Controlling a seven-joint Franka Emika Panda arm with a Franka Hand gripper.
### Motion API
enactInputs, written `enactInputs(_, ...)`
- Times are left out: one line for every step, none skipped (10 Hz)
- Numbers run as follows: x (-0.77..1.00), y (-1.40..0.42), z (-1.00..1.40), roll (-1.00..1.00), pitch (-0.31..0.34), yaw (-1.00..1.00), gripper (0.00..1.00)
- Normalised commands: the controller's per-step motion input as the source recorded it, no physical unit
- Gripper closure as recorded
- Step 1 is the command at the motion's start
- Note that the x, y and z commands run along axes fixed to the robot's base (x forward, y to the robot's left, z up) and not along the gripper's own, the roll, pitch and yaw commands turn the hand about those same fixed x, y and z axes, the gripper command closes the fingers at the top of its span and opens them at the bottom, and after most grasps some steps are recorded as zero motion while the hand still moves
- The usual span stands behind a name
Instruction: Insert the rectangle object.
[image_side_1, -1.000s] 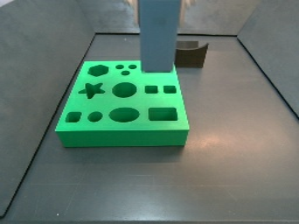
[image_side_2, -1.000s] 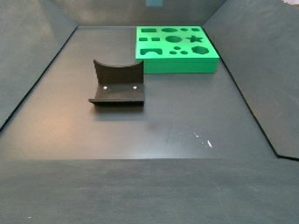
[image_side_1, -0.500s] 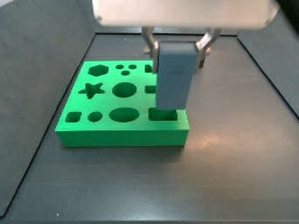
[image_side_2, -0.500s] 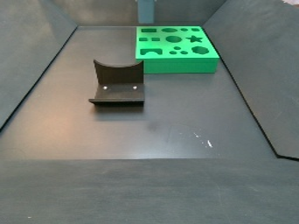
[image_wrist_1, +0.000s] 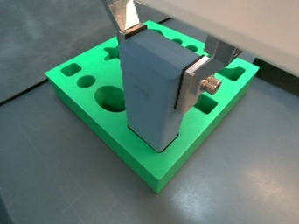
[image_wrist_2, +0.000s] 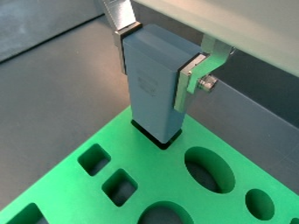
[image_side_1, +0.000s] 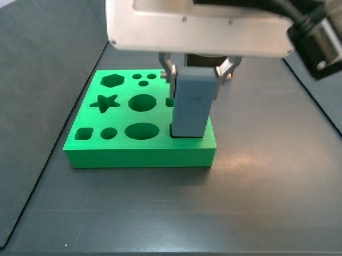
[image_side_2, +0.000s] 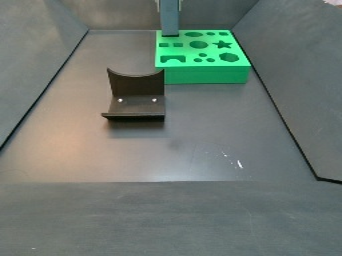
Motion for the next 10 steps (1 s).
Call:
enactInputs(0.00,0.00,-0.26,0.00,0.000,0.01,1.00)
enactInputs(-0.04,0.01,-0.31,0.02,-0.001,0.03,1.00)
enactInputs(-0.16,0.03,-0.32,0.03,-0.020,0.08,1.00)
enactInputs(-0.05,0.00,-0.38,0.01,-0.017,0.06,1.00)
enactInputs(0.00,0.00,-0.51,0.01,-0.046,0.00,1.00)
enactInputs(0.00,0.00,-0.45,0.00,-0.084,0.00,1.00)
enactInputs(0.00,0.00,-0.37,0.00,-0.081,-0.01,1.00)
enactInputs(0.00,0.00,-0.25,-0.02,-0.114,0.00,1.00)
enactInputs(0.00,-0.03,0.00,0.02,0.000,0.00,1.00)
enactInputs(0.00,0.00,0.00,0.00,0.000,0.00,1.00)
